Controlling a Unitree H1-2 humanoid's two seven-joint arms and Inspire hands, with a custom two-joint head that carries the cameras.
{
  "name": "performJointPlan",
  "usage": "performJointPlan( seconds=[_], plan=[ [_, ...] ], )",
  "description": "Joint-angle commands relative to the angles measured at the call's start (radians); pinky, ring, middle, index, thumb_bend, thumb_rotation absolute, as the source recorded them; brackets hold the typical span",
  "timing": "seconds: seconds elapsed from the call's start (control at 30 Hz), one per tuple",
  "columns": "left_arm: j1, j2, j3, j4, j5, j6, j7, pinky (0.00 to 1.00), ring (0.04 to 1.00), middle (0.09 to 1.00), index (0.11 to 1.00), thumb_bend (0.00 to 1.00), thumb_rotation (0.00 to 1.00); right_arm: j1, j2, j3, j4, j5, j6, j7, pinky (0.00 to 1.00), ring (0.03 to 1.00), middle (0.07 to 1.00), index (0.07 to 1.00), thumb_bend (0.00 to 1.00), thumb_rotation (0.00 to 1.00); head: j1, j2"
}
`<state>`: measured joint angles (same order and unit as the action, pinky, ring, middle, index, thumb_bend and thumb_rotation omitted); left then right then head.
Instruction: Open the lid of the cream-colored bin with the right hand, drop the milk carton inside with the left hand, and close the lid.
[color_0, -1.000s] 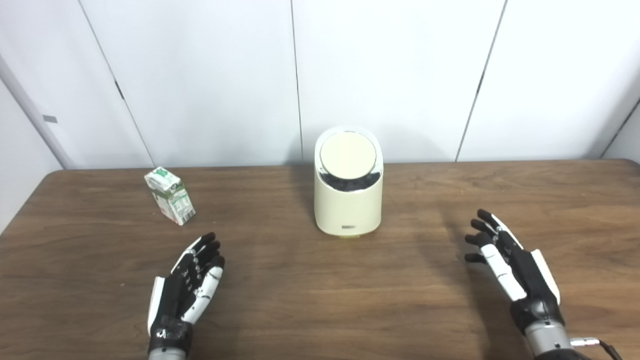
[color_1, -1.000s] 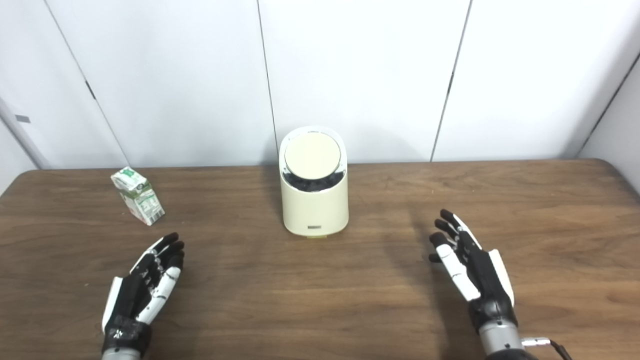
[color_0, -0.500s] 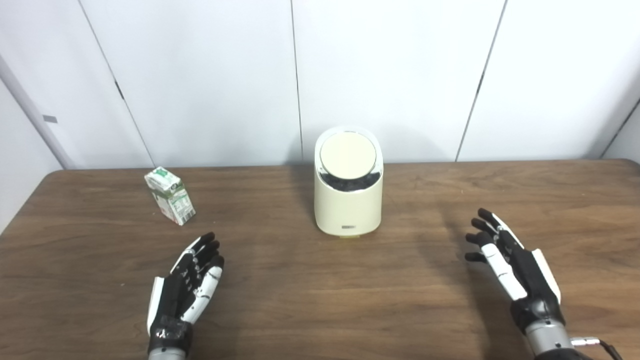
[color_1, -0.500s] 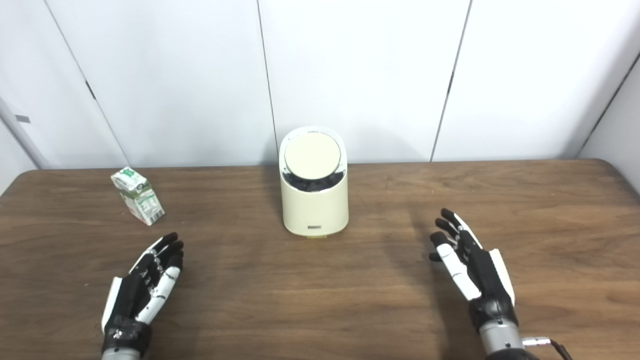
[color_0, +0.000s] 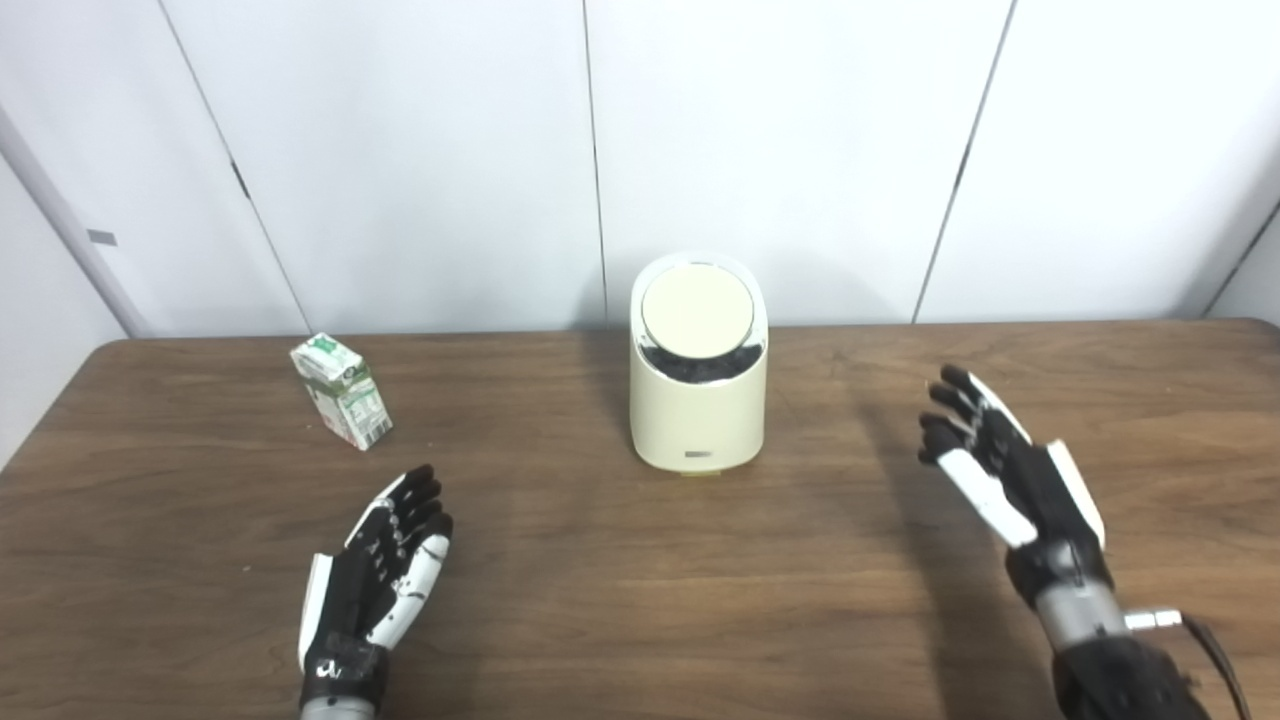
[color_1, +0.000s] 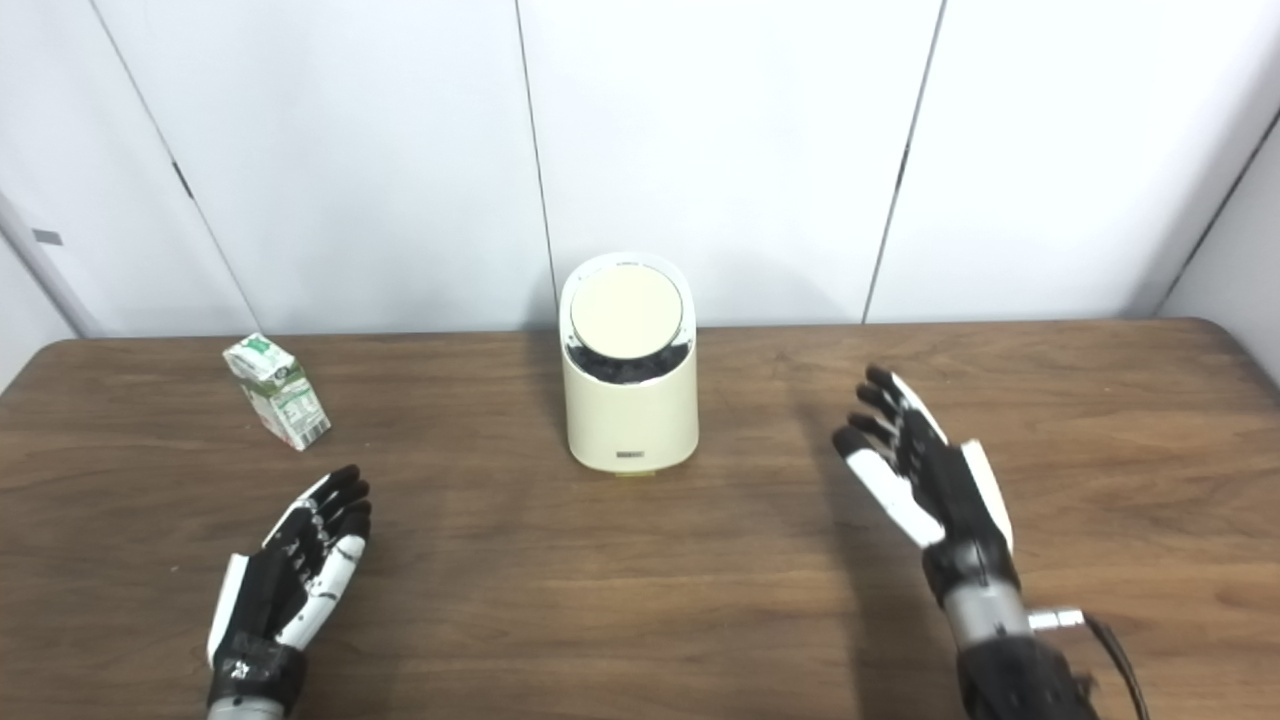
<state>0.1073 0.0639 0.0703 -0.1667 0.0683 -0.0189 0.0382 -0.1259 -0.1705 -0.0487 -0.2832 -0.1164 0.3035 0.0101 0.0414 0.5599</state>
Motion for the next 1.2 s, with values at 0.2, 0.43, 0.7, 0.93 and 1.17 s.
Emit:
performJointPlan(
  seconds=[0.2,0.43,0.7,0.93,1.17],
  plan=[
    [0.027,0.014,-0.017,0.005,0.002,-0.028,-0.018,0.81,0.84,0.85,0.86,0.38,0.46,-0.176,0.003,0.052,-0.055,-0.104,0.134,-0.006,0.69,0.812,0.864,0.868,0.8,0.57,-0.004,-0.017],
    [0.035,0.007,-0.026,-0.012,0.01,-0.021,-0.016,0.81,0.846,0.858,0.867,0.35,0.43,-0.293,0.025,0.075,-0.016,-0.197,0.166,0.027,0.76,0.84,0.853,0.865,0.85,0.53,-0.009,-0.018],
    [0.036,0.005,-0.023,-0.016,0.007,-0.019,-0.013,0.8,0.842,0.858,0.869,0.35,0.44,-0.4,0.053,0.111,0.083,-0.271,0.164,0.033,0.79,0.851,0.857,0.859,0.83,0.48,-0.015,-0.011],
    [0.036,0.003,-0.024,-0.017,0.003,-0.02,-0.014,0.81,0.841,0.853,0.876,0.36,0.47,-0.484,0.058,0.154,0.198,-0.312,0.119,-0.005,0.75,0.841,0.86,0.861,0.81,0.43,-0.013,-0.006],
    [0.035,-0.001,-0.027,-0.012,0.005,-0.022,-0.013,0.82,0.843,0.856,0.878,0.37,0.47,-0.555,0.07,0.191,0.33,-0.336,0.056,-0.057,0.68,0.805,0.857,0.862,0.83,0.34,-0.012,-0.006]
  ],
)
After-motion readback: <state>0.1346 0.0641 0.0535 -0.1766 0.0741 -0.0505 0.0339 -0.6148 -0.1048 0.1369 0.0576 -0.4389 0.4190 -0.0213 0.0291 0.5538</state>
